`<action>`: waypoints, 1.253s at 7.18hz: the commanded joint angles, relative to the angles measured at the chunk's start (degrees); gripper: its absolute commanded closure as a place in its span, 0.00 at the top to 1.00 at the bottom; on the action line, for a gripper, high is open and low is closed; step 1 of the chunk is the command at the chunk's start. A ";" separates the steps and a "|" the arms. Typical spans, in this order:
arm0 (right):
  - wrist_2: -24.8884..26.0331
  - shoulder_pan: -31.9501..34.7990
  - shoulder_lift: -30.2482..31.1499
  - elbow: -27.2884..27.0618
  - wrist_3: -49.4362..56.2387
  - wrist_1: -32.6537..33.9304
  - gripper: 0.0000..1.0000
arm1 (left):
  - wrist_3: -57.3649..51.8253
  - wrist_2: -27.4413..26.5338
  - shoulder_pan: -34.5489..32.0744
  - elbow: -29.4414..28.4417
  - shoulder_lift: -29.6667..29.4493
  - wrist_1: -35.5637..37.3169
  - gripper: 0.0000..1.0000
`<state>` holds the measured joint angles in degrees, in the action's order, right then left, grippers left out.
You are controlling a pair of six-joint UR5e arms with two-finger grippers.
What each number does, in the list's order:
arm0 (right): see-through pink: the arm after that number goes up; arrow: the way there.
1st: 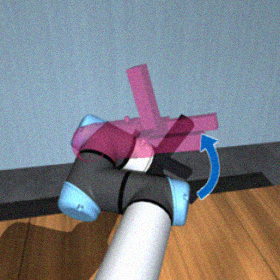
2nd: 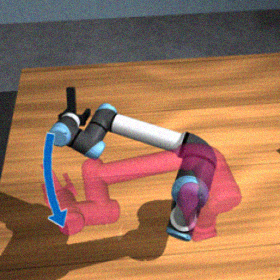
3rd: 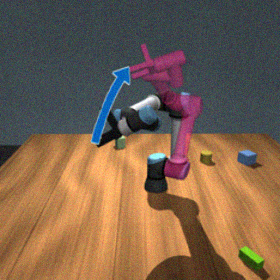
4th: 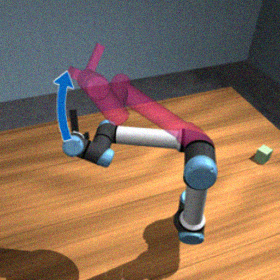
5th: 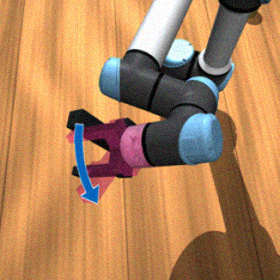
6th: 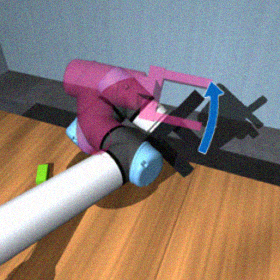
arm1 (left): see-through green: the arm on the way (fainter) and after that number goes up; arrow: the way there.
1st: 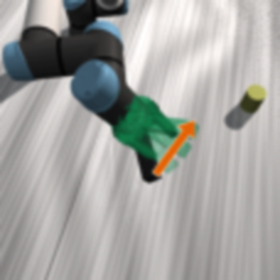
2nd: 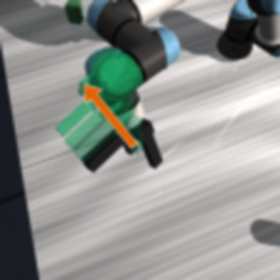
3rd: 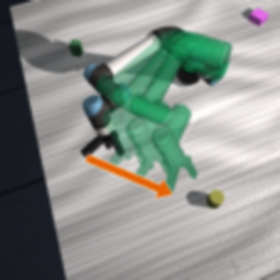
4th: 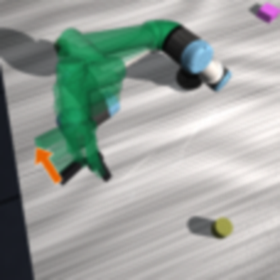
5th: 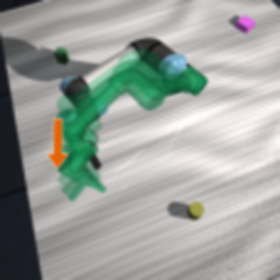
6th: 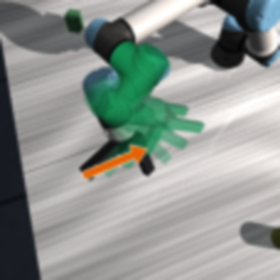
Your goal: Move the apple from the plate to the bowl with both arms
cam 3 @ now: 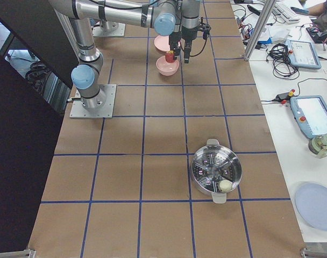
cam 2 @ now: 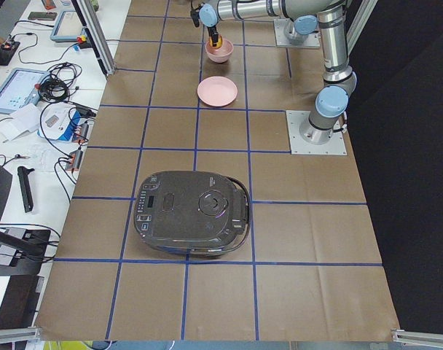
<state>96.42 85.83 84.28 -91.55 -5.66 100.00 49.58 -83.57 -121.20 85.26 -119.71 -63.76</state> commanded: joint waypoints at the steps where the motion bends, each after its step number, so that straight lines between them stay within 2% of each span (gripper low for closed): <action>1: 0.26 -0.05 0.01 -0.03 -0.06 -0.15 1.00 | 0.44 0.42 -0.35 0.61 0.08 0.83 1.00; 3: 0.26 0.12 0.18 -0.03 -0.41 -0.59 1.00 | -2.18 -0.54 0.08 -0.08 2.71 -0.04 1.00; 4: 0.18 0.13 0.10 -0.03 -0.41 -0.59 1.00 | -5.42 -0.63 1.57 1.04 6.12 -0.31 1.00; 8: -0.78 0.82 1.14 0.41 -0.76 -0.94 1.00 | -31.13 -0.72 15.25 1.14 20.88 -23.73 1.00; 9: -4.71 2.57 2.19 0.41 -0.85 -0.86 1.00 | -37.47 -0.72 18.86 1.14 23.53 -27.17 1.00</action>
<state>94.96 86.84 85.38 -91.20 -6.32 99.15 20.35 -84.26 -106.98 86.27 -100.03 -85.74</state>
